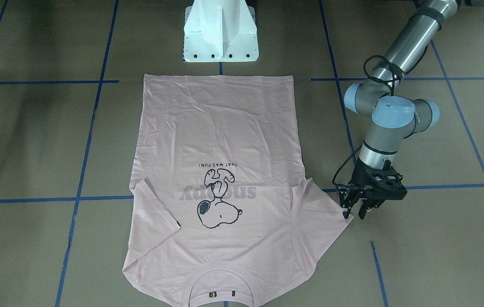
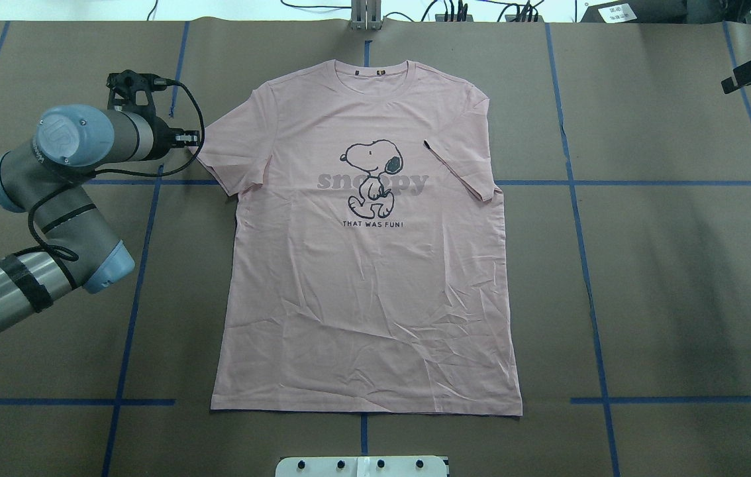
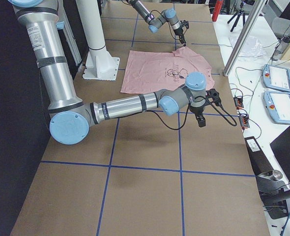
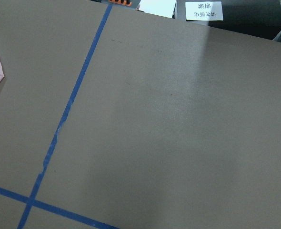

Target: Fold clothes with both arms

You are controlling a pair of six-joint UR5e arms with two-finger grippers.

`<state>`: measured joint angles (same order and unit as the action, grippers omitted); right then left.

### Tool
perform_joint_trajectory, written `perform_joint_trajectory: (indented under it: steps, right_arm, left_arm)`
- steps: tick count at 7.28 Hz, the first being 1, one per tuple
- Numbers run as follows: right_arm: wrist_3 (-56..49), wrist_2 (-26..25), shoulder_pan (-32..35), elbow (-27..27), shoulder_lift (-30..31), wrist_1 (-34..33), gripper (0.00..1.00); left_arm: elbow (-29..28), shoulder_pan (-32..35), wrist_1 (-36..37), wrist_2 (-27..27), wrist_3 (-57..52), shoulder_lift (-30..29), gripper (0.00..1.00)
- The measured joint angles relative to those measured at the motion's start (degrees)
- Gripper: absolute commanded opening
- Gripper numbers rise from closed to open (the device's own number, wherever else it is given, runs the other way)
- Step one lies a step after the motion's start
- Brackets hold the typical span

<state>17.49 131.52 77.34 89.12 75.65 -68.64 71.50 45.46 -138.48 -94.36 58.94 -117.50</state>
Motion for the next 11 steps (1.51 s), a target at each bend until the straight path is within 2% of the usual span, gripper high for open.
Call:
perform_joint_trajectory:
  steps: [4,6,9,10,11]
  right_arm:
    - [0.0,-0.12,0.0,0.0,0.02,0.0,1.0]
    - [0.06,-0.16,0.0,0.01,0.03,0.0,1.0]
    - [0.09,-0.2,0.0,0.04,0.03,0.0,1.0]
    - [0.09,-0.21,0.0,0.03,0.01,0.0,1.0]
    - [0.09,-0.21,0.0,0.01,-0.02,0.0,1.0]
  left_arm:
    - [-0.52,-0.19,0.04,0.31,-0.02,-0.36,0.46]
    - [-0.85,-0.27,0.05,0.31,-0.07,-0.56,0.41]
    - [-1.24,-0.45,0.0,0.31,-0.13,-0.6,0.4]
    - [-1.31,-0.55,-0.02,0.31,-0.14,-0.6,0.36]
    - [-1.33,-0.7,-0.03,0.31,-0.14,-0.59,0.14]
